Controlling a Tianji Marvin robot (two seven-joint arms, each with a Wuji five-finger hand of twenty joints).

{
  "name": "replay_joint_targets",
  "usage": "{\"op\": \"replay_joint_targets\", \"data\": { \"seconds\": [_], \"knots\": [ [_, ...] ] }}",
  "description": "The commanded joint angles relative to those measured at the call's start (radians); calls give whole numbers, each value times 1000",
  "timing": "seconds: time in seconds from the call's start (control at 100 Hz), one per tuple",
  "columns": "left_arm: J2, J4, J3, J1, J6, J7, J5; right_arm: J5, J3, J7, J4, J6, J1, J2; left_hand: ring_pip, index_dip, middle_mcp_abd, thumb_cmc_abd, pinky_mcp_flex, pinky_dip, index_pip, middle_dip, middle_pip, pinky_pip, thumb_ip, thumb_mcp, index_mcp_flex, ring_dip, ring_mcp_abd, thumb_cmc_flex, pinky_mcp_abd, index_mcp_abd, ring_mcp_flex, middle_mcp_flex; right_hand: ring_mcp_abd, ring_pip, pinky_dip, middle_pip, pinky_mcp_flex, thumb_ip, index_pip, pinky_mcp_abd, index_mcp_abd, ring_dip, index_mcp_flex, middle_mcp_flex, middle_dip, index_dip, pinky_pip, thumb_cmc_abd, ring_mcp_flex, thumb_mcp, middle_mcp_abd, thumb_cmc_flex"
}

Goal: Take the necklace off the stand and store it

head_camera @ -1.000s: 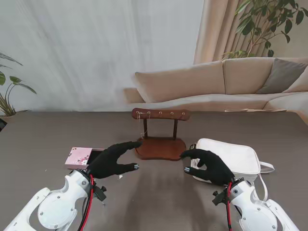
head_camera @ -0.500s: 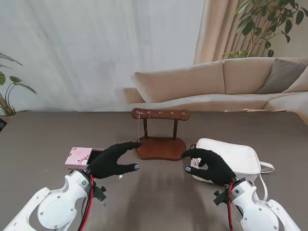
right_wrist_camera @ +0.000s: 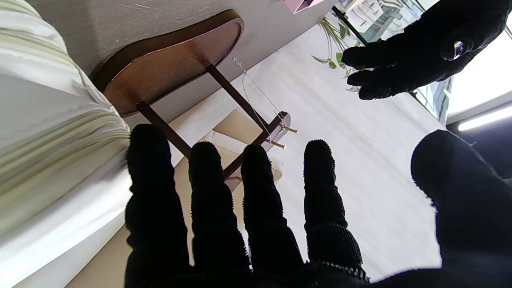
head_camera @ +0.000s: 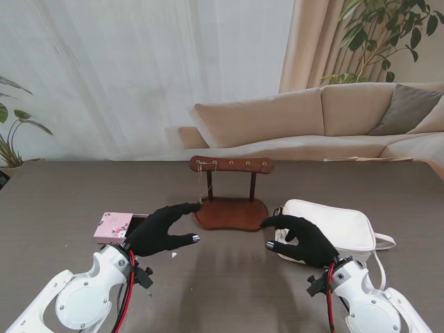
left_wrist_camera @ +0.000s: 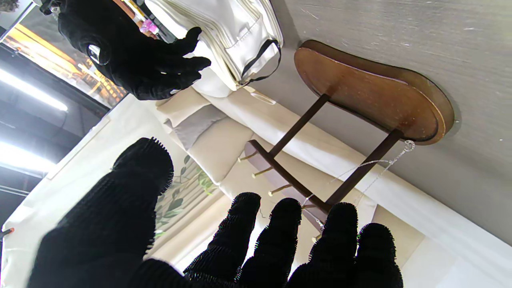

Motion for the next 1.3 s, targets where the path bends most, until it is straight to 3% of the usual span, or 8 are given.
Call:
{"op": "replay_joint_targets", "data": {
  "seconds": [0.0,0.52,0.65,0.98,1.17,1.29],
  "knots": [
    [-8,10,4,-4,12,-15,-11,-2,1,10,2,-6,-4,-2,-10,-6,1,29,-2,15,-1,0,-6,17,-2,-19,8,-4,25,0,-7,-13,8,11,-14,0,27,-7,-306,8,-3,9,0,5,-11,10,5,13,-23,30,19,-33,-8,-16],
    [-8,24,10,-16,44,-26,-19,4,-12,4,21,-5,14,-4,-14,-5,1,34,-6,21,-2,2,-7,18,-2,-27,6,-10,25,5,-9,-14,8,12,-14,1,28,-6,-305,8,-3,10,1,6,-10,18,5,12,-24,29,23,-34,-8,-12],
    [-8,15,2,-9,46,-26,-13,-12,-48,-25,28,19,29,-10,-15,-4,1,34,-6,21,1,2,-7,18,-2,-28,15,-11,25,5,-8,-13,8,13,-9,10,31,-4,-291,8,-17,14,4,9,-57,27,5,8,-15,28,41,-35,-10,-12],
    [-9,-10,-38,26,30,-11,5,-119,-240,-184,124,195,182,-40,-14,-3,0,35,-6,22,2,3,-6,17,-1,-32,17,-13,26,5,-9,-14,8,18,-16,72,59,24,-235,11,24,14,-10,40,-130,41,15,9,87,18,107,-21,-28,-26],
    [-10,-17,-49,36,26,-4,12,-149,-386,-326,260,310,331,-80,-16,-3,0,37,-6,22,0,2,-6,17,-1,-34,16,-17,27,6,-9,-13,9,19,-9,205,66,72,-176,11,80,21,-15,101,-148,57,23,-7,317,-5,196,-8,-29,-19],
    [-10,-18,-52,39,26,-3,15,-125,-456,-361,320,380,404,-105,-15,-3,0,38,-6,23,1,2,-6,17,-1,-35,18,-18,25,5,-9,-13,10,19,-2,265,55,87,-165,11,101,24,-21,124,-157,66,22,-23,430,-10,222,-7,-20,-13]
  ]
}}
